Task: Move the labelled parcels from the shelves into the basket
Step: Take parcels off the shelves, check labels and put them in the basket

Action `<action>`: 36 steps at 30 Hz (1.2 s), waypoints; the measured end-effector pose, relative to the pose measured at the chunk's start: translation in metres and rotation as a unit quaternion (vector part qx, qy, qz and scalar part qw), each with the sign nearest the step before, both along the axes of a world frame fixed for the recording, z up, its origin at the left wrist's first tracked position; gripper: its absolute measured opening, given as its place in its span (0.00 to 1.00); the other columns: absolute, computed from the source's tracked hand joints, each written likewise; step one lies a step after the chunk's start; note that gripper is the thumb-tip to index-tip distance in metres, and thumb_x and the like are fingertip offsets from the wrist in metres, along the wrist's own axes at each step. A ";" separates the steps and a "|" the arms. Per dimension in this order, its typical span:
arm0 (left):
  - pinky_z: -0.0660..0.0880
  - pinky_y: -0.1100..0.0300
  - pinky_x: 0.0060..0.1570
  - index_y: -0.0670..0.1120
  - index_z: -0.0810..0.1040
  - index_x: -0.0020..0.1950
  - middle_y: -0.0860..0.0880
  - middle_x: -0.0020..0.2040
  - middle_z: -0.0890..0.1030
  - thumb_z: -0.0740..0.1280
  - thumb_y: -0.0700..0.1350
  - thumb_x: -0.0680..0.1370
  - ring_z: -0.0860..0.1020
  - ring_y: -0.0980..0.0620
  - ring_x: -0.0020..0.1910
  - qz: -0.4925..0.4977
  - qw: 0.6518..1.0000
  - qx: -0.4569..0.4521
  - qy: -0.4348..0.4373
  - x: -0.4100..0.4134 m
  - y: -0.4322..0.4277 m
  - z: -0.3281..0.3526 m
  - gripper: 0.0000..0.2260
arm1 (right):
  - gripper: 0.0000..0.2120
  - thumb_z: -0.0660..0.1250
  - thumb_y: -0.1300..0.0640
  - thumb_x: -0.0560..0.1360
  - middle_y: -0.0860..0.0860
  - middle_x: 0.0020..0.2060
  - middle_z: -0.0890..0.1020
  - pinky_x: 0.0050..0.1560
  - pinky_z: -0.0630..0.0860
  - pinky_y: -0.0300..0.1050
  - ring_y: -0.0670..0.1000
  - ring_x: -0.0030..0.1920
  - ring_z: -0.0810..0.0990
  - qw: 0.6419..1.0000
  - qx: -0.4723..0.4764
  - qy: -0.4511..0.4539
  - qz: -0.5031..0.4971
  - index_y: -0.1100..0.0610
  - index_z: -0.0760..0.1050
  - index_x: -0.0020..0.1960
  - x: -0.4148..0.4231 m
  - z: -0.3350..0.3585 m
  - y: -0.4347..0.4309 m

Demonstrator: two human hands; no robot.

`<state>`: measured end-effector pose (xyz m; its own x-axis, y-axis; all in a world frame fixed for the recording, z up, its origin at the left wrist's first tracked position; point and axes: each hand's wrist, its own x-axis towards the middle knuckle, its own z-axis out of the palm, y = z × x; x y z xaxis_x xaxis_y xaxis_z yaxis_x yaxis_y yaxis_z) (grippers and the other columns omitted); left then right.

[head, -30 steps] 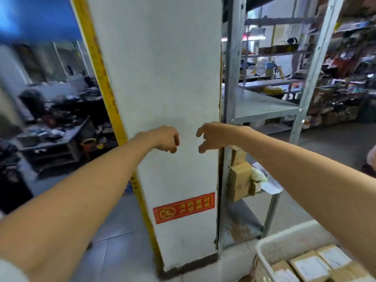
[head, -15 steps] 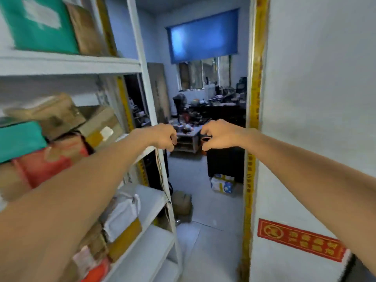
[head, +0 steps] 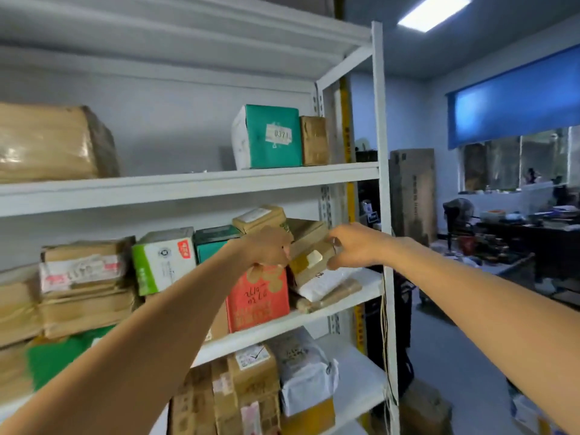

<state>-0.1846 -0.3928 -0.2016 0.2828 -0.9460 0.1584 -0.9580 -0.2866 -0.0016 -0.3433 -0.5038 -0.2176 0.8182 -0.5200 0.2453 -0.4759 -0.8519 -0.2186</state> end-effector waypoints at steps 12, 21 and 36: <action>0.75 0.62 0.40 0.46 0.78 0.58 0.49 0.47 0.81 0.71 0.43 0.74 0.80 0.53 0.44 0.112 0.991 -0.067 0.028 0.027 0.010 0.118 0.12 | 0.31 0.71 0.50 0.73 0.52 0.66 0.73 0.61 0.74 0.50 0.53 0.63 0.73 0.988 -0.115 -0.070 0.070 0.55 0.65 0.73 0.036 0.117 -0.028; 0.78 0.52 0.55 0.43 0.78 0.58 0.44 0.54 0.82 0.70 0.45 0.74 0.81 0.45 0.51 0.135 0.980 -0.126 -0.074 0.059 -0.014 0.191 0.14 | 0.24 0.72 0.51 0.73 0.52 0.61 0.77 0.52 0.78 0.47 0.52 0.54 0.77 0.974 -0.148 -0.147 0.092 0.56 0.71 0.66 0.090 0.194 -0.053; 0.72 0.56 0.51 0.43 0.64 0.71 0.44 0.61 0.75 0.69 0.45 0.76 0.74 0.47 0.55 0.192 0.952 -0.226 -0.072 0.076 -0.040 0.203 0.26 | 0.31 0.72 0.50 0.73 0.56 0.62 0.76 0.58 0.76 0.54 0.55 0.58 0.76 0.973 -0.142 -0.166 0.076 0.56 0.64 0.71 0.093 0.219 -0.107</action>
<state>-0.1084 -0.4324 0.0012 0.5384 -0.6031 0.5886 -0.7818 -0.6181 0.0818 -0.2501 -0.6112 0.0011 0.7313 -0.2727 0.6251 -0.2832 -0.9552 -0.0853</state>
